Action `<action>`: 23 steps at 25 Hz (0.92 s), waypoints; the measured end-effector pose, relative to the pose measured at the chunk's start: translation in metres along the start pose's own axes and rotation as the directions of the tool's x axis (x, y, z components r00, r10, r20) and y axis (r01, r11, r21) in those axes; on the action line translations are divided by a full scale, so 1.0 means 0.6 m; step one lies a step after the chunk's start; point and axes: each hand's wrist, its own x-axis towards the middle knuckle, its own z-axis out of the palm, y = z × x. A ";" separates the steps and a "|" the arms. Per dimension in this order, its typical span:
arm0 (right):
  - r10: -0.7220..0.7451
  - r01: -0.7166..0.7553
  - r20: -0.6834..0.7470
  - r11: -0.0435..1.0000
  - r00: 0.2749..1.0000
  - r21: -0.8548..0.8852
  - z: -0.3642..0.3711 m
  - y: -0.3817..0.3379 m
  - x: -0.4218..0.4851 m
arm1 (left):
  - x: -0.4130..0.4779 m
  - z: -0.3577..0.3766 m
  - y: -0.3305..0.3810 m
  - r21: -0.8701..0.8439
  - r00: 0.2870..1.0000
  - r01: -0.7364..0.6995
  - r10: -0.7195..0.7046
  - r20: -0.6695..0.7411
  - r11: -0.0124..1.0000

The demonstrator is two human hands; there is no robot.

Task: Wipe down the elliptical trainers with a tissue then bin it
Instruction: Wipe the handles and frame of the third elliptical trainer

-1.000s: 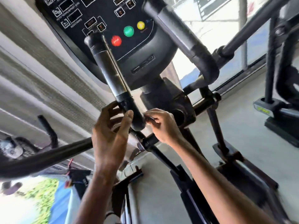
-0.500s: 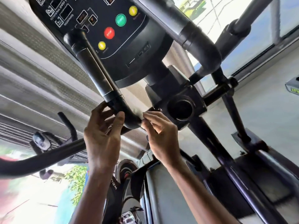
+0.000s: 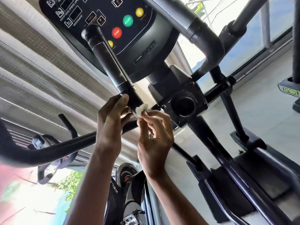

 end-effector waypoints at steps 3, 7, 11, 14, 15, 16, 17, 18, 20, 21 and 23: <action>-0.189 0.183 -0.032 0.975 0.982 -0.125 0.007 0.013 -0.012 | 0.010 -0.015 -0.002 -0.003 0.993 0.009 -0.008 0.114 1.000; 0.034 -0.045 -0.200 0.998 0.979 -0.052 0.028 0.076 -0.045 | 0.030 -0.038 -0.024 -0.050 0.958 -0.076 0.087 0.273 0.996; 0.009 0.008 -0.387 0.999 0.922 0.041 0.063 0.097 -0.056 | 0.054 -0.053 -0.065 -0.137 0.880 -0.166 0.209 0.426 0.977; 0.020 0.018 -0.468 0.997 0.883 0.076 0.079 0.122 -0.051 | 0.067 -0.053 -0.084 -0.175 0.849 -0.177 0.241 0.471 0.968; 0.087 -0.030 -0.505 0.992 0.859 0.120 0.082 0.136 -0.046 | 0.073 -0.051 -0.090 -0.187 0.829 -0.188 0.258 0.497 0.964; 0.150 -0.064 -0.521 0.982 0.840 0.179 0.086 0.145 -0.045 | 0.079 -0.052 -0.097 -0.197 0.811 -0.189 0.266 0.521 0.962; 0.169 -0.059 -0.526 0.974 0.833 0.219 0.087 0.151 -0.042 | 0.084 -0.052 -0.101 -0.214 0.803 -0.181 0.269 0.532 0.960; 0.137 -0.026 -0.540 0.978 0.830 0.208 0.091 0.153 -0.043 | 0.091 -0.054 -0.106 -0.233 0.802 -0.165 0.268 0.534 0.958; -0.014 0.065 -0.573 0.995 0.819 0.070 0.100 0.145 -0.048 | 0.101 -0.053 -0.118 -0.254 0.802 -0.145 0.264 0.536 0.956; -0.074 0.089 -0.581 0.996 0.811 -0.003 0.104 0.135 -0.051 | 0.100 -0.054 -0.123 -0.252 0.804 -0.147 0.264 0.532 0.956; -0.229 0.186 -0.586 0.973 0.777 -0.134 0.110 0.113 -0.051 | 0.104 -0.059 -0.135 -0.271 0.799 -0.160 0.286 0.530 0.949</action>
